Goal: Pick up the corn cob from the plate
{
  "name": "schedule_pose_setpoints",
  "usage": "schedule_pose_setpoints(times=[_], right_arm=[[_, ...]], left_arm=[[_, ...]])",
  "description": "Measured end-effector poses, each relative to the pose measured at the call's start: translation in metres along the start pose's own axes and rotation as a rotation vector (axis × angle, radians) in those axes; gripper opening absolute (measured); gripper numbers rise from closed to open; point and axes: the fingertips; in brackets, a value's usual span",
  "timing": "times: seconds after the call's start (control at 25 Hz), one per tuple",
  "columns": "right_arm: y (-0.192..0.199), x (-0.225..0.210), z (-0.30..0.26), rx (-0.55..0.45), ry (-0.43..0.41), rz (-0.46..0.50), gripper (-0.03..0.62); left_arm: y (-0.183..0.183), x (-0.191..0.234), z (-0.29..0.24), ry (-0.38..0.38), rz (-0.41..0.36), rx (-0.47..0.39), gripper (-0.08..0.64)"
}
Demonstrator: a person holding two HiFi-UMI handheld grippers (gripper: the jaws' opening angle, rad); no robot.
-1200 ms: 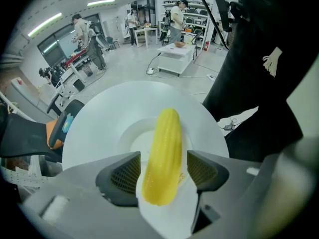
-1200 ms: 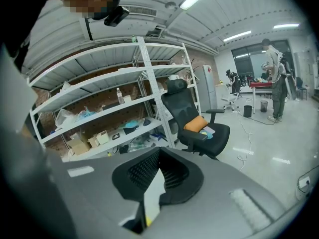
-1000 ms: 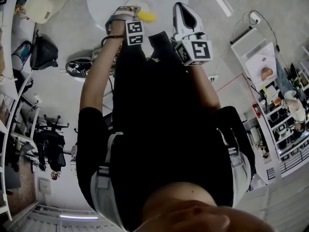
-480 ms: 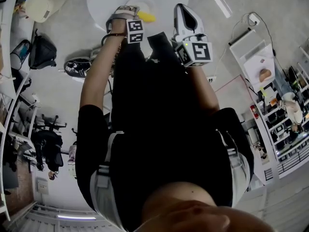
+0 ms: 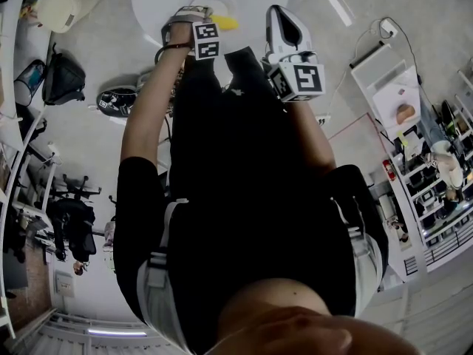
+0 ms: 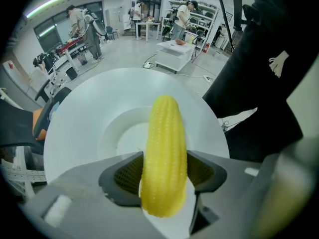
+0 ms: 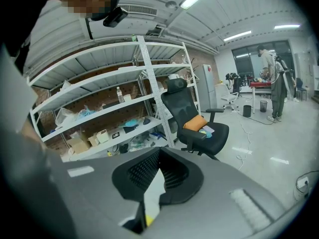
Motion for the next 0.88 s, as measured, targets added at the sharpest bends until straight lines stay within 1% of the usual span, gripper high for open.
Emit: schedule_pose_setpoints(times=[0.36, 0.56, 0.72, 0.88], right_arm=[[0.003, -0.003, 0.01, -0.005, 0.005, 0.003, 0.008], [0.0, -0.001, 0.014, -0.015, 0.003, -0.002, 0.008], [0.002, -0.002, 0.017, -0.013, 0.005, 0.003, 0.008], [0.004, 0.001, 0.018, -0.024, -0.002, 0.002, 0.008]], left_arm=[[-0.005, 0.001, 0.001, 0.021, 0.013, 0.002, 0.272], [-0.005, 0.002, 0.004, 0.002, 0.028, -0.003, 0.272], [-0.005, 0.003, 0.003, 0.002, 0.055, -0.008, 0.27], [-0.002, 0.003, 0.003, -0.003, 0.065, -0.005, 0.27]])
Point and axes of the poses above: the fingertips, and each gripper's own axes: z backward along the fingers, x to its left, y out of its underside, and after that the axes turned 1 degree about z, right-handed
